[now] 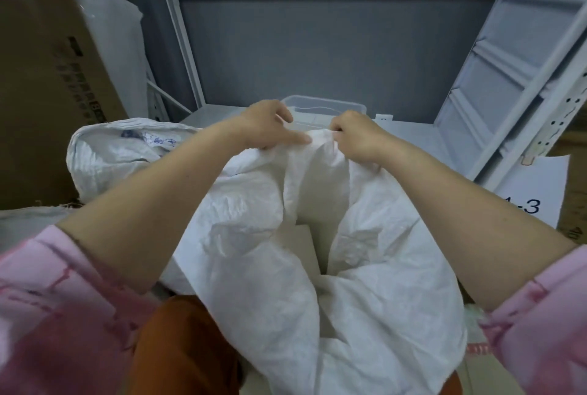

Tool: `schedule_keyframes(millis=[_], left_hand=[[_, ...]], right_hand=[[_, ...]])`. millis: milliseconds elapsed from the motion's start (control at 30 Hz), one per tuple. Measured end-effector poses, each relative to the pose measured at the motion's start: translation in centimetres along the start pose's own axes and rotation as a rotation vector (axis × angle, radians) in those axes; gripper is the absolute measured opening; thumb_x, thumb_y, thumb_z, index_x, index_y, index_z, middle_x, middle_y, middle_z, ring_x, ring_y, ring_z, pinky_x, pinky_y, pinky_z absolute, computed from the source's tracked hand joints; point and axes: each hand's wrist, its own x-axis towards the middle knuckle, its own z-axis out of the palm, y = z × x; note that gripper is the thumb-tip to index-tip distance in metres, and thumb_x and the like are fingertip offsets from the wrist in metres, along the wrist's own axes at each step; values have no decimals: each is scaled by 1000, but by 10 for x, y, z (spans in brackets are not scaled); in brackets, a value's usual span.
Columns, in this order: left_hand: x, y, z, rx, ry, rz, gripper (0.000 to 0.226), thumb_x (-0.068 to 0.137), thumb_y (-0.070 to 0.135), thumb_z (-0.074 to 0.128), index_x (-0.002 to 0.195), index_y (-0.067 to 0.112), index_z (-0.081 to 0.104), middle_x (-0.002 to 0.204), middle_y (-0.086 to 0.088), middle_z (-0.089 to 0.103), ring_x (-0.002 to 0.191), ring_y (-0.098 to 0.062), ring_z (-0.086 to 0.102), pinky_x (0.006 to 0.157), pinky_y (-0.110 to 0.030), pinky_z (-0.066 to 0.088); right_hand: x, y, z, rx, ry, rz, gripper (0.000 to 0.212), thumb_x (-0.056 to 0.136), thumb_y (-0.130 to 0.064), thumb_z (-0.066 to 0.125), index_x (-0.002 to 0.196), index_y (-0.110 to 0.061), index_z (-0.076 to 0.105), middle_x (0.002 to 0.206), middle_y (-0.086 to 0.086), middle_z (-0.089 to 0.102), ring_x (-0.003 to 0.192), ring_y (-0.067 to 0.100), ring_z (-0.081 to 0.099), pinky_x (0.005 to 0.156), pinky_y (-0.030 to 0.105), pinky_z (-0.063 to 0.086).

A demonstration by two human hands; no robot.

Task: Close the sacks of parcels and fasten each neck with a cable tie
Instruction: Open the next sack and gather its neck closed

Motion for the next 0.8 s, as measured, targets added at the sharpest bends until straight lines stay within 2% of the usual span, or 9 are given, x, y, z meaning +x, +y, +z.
schedule_keyframes(millis=[100, 200, 267, 367, 433, 533, 600, 667, 800], left_hand=[[-8, -7, 0, 377, -5, -41, 71, 71, 38, 81, 131, 18, 47, 124, -1, 52, 109, -23, 53, 81, -29, 43], [-5, -15, 4, 474, 23, -96, 51, 80, 37, 72, 122, 12, 55, 115, -6, 60, 97, -25, 57, 79, -33, 47], [-2, -18, 0, 364, -86, -121, 40, 84, 43, 66, 107, 11, 63, 90, -4, 62, 74, -20, 57, 66, -31, 49], [-6, -18, -9, -115, -328, -161, 31, 89, 38, 64, 77, 10, 57, 56, 2, 39, 44, -10, 32, 43, -20, 30], [-4, -17, -11, -321, -337, -207, 27, 93, 31, 60, 73, 15, 51, 50, 6, 30, 40, -7, 22, 37, -16, 22], [6, -15, -9, -290, -216, -251, 27, 93, 31, 60, 72, 17, 48, 55, 3, 32, 42, -8, 23, 34, -17, 23], [9, -10, -7, -255, -174, -243, 27, 94, 32, 57, 73, 18, 49, 56, 2, 34, 44, -10, 24, 34, -16, 23], [10, -5, -5, -310, -155, -225, 27, 96, 29, 54, 73, 17, 47, 58, 1, 32, 42, -9, 23, 34, -16, 20], [1, -2, -5, -358, -151, -155, 27, 92, 35, 59, 80, 11, 57, 63, -4, 43, 45, -12, 36, 40, -18, 33]], right_hand=[[2, 8, -5, 56, 5, 108, 24, 85, 4, 36, 80, -10, 54, 84, 10, 53, 75, 25, 46, 64, 31, 34], [1, 8, -11, 98, -39, 133, 28, 89, 2, 34, 91, -8, 61, 93, 9, 57, 81, 25, 50, 65, 28, 37], [1, 11, -16, 56, -91, 150, 24, 91, 2, 34, 89, -7, 56, 93, 11, 53, 81, 25, 48, 56, 27, 35], [-1, 17, -19, -42, -97, 212, 18, 91, 2, 36, 82, -6, 50, 94, 14, 46, 83, 25, 44, 55, 28, 35], [-3, 17, -19, -65, 15, 214, 22, 86, 5, 38, 83, -5, 57, 98, 15, 51, 92, 29, 46, 68, 32, 44], [-7, -2, -22, -41, 128, 36, 37, 82, 1, 45, 112, -11, 63, 115, 10, 60, 114, 26, 47, 94, 43, 45], [-9, -18, -22, 7, 48, -146, 21, 80, -10, 55, 97, -4, 66, 98, 14, 66, 85, 19, 53, 81, 36, 48], [-9, -26, -18, -33, 3, -218, 22, 79, -15, 59, 60, -8, 50, 60, 10, 47, 57, 16, 34, 61, 30, 35], [-4, -24, -13, -49, 18, -152, 42, 87, -10, 52, 56, -17, 24, 57, 0, 23, 58, 21, 24, 58, 31, 24]])
